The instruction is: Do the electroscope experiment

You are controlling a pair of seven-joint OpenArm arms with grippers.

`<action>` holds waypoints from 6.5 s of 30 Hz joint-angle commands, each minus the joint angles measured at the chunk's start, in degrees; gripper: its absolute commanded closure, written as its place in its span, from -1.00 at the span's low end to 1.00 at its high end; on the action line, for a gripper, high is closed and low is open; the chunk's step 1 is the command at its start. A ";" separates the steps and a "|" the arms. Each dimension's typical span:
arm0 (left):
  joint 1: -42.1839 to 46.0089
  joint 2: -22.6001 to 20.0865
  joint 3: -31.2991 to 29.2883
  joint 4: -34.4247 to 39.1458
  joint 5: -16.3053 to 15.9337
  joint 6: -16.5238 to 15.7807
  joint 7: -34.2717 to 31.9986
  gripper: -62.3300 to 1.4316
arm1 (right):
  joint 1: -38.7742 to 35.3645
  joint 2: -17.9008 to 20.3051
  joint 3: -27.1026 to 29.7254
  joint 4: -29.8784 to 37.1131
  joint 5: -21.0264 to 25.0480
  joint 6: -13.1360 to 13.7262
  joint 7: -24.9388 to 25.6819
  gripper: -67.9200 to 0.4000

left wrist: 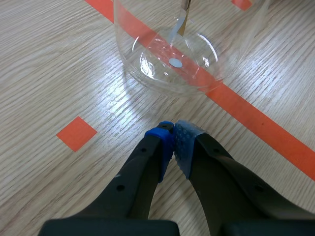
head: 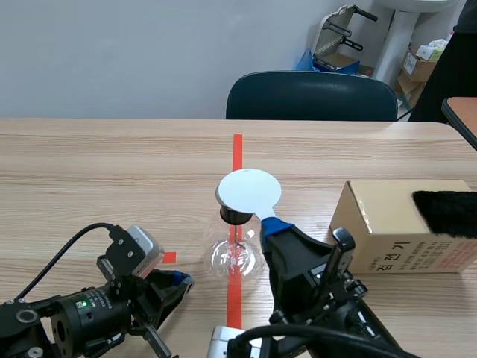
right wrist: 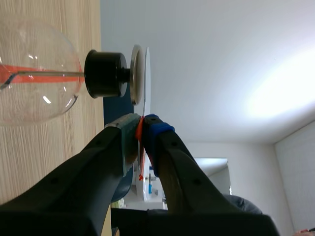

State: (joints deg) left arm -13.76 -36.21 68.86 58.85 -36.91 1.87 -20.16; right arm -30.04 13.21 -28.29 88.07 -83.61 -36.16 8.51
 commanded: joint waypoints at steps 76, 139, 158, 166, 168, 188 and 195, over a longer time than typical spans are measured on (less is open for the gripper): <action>0.59 -0.04 -0.52 0.72 0.24 0.09 -1.03 0.87 | 1.31 0.74 0.26 0.85 -0.09 -0.22 -27.93 0.96; 0.59 -0.57 -0.52 0.90 0.20 -0.04 -1.68 0.87 | 1.14 0.72 0.33 0.85 0.09 -0.90 -26.99 0.96; 0.61 -15.08 -0.52 19.23 -0.66 -1.64 -5.97 -0.20 | -6.10 -7.43 25.46 0.17 12.96 -8.70 10.67 0.96; 0.59 -22.62 -0.52 27.80 -0.66 -1.60 -5.79 -0.56 | -3.67 -8.96 28.72 -3.41 14.97 -8.70 15.67 0.96; 0.59 -24.65 -0.52 29.92 -0.68 -1.62 -5.77 -0.56 | -2.86 -9.11 29.11 -4.37 14.95 -8.70 15.67 0.96; 0.59 -43.67 -0.85 44.92 -4.50 -1.66 -9.70 -0.56 | 0.85 -9.09 28.87 -9.03 8.57 -2.75 6.25 0.96; 0.59 -48.83 -0.83 47.23 -5.99 -5.86 -10.88 -0.56 | 2.21 -8.94 28.87 -10.05 8.02 -0.31 5.92 0.96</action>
State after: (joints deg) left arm -13.17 -85.45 68.58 105.73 -42.89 -3.42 -30.26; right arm -28.69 4.12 0.62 77.95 -75.64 -36.12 14.46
